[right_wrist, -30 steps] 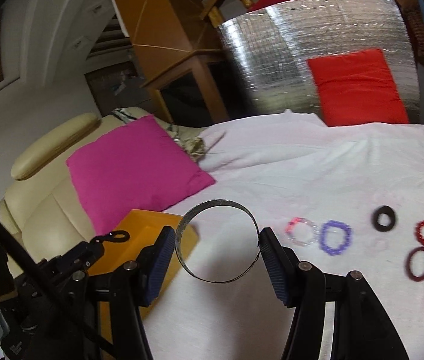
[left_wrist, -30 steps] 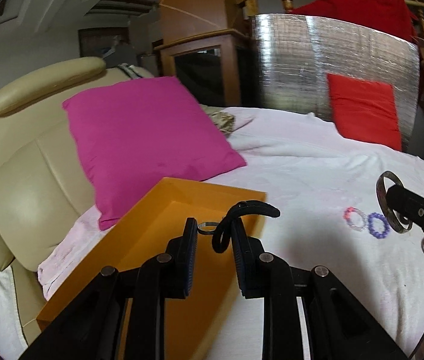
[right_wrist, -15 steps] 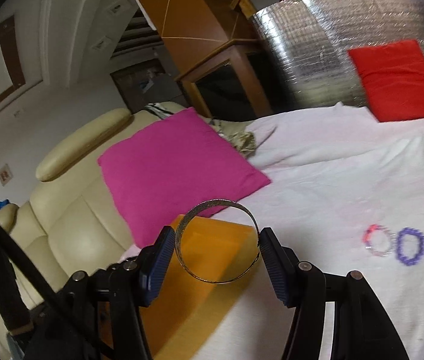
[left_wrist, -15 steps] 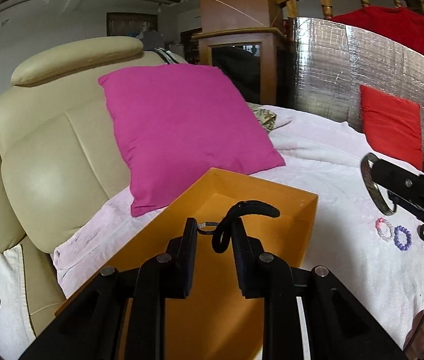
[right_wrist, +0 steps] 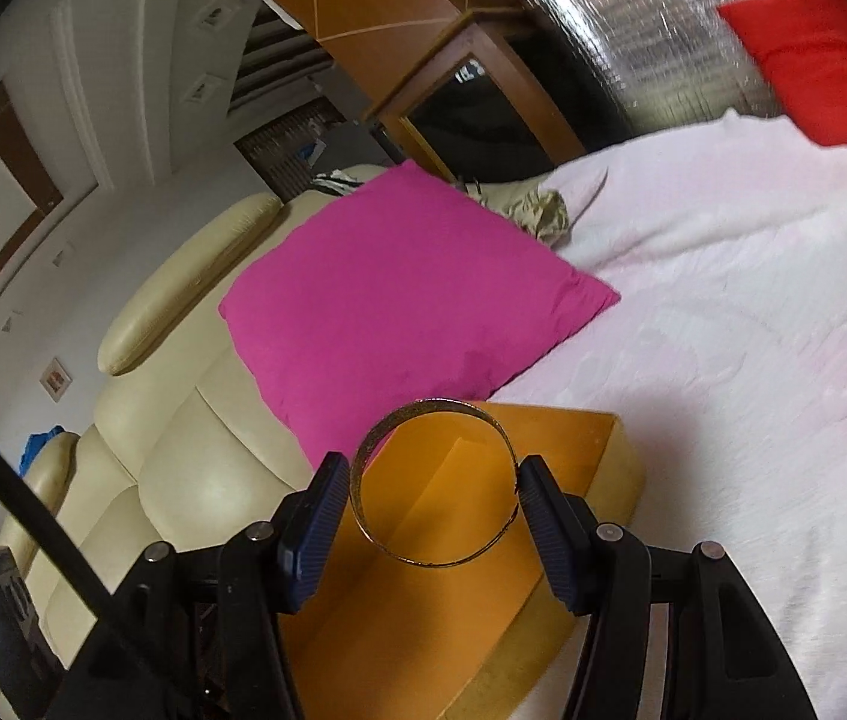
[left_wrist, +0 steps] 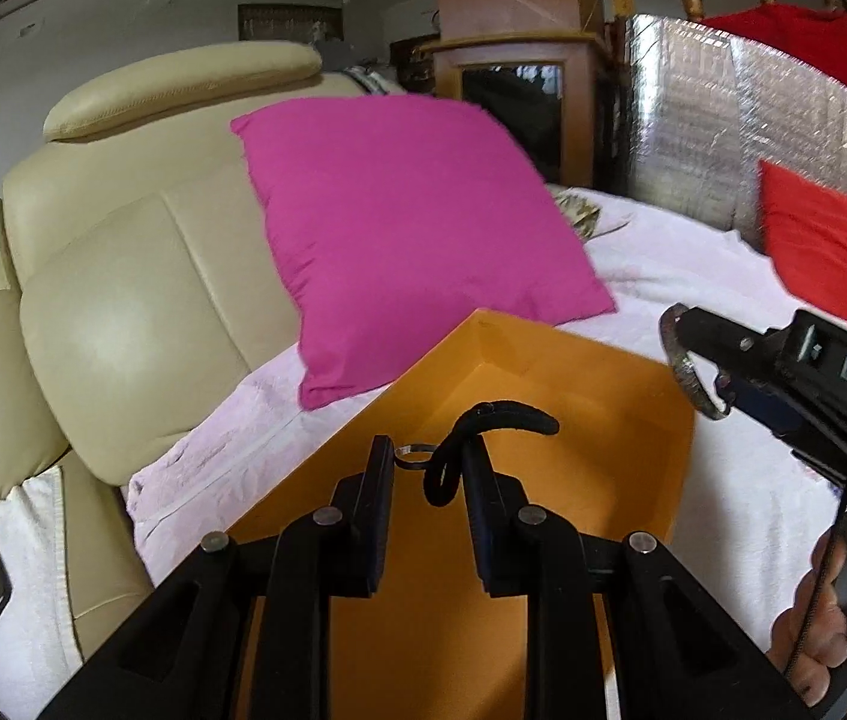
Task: Organize jewelry
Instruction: 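Carry the hair tie with the left tool while the right tool carries the bangle to the orange box, then open the left tool over the orange box while the right tool releases the bangle inside, then move both open tools back over the remaining jewelry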
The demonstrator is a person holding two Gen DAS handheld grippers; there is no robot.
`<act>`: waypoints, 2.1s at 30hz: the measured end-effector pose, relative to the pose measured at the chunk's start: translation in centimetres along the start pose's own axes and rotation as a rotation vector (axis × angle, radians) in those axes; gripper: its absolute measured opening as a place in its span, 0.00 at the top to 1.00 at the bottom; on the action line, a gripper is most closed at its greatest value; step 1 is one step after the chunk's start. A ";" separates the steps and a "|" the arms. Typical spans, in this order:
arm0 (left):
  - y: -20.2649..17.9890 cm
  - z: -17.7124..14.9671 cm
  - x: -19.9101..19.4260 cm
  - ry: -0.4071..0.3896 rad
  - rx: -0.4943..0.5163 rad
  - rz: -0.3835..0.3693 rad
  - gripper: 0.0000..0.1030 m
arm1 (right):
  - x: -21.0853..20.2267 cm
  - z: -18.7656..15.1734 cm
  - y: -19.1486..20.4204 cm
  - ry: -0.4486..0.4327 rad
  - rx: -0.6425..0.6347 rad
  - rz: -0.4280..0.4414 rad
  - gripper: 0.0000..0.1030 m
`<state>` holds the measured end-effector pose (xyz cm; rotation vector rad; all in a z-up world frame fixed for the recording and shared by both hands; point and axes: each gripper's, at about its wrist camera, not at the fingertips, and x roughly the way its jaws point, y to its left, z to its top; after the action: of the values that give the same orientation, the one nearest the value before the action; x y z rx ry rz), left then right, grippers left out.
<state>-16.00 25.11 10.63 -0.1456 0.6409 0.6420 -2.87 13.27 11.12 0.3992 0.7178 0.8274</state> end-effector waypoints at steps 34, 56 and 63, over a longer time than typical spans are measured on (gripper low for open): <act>-18.7 -2.7 -1.5 0.097 0.293 -0.123 0.36 | -20.7 0.9 -13.7 -0.154 0.215 -0.336 0.33; -30.0 -7.2 -0.8 0.222 0.456 -0.246 0.36 | -32.1 -0.1 -27.0 -0.105 0.530 -0.635 0.36; -31.5 -7.0 -2.5 0.189 0.474 -0.467 0.35 | -34.0 0.5 -30.5 -0.145 0.632 -0.677 0.41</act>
<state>-2.27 -3.55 4.45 0.0884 0.8889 0.0167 -2.33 -32.28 8.00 0.7177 0.8979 -0.0854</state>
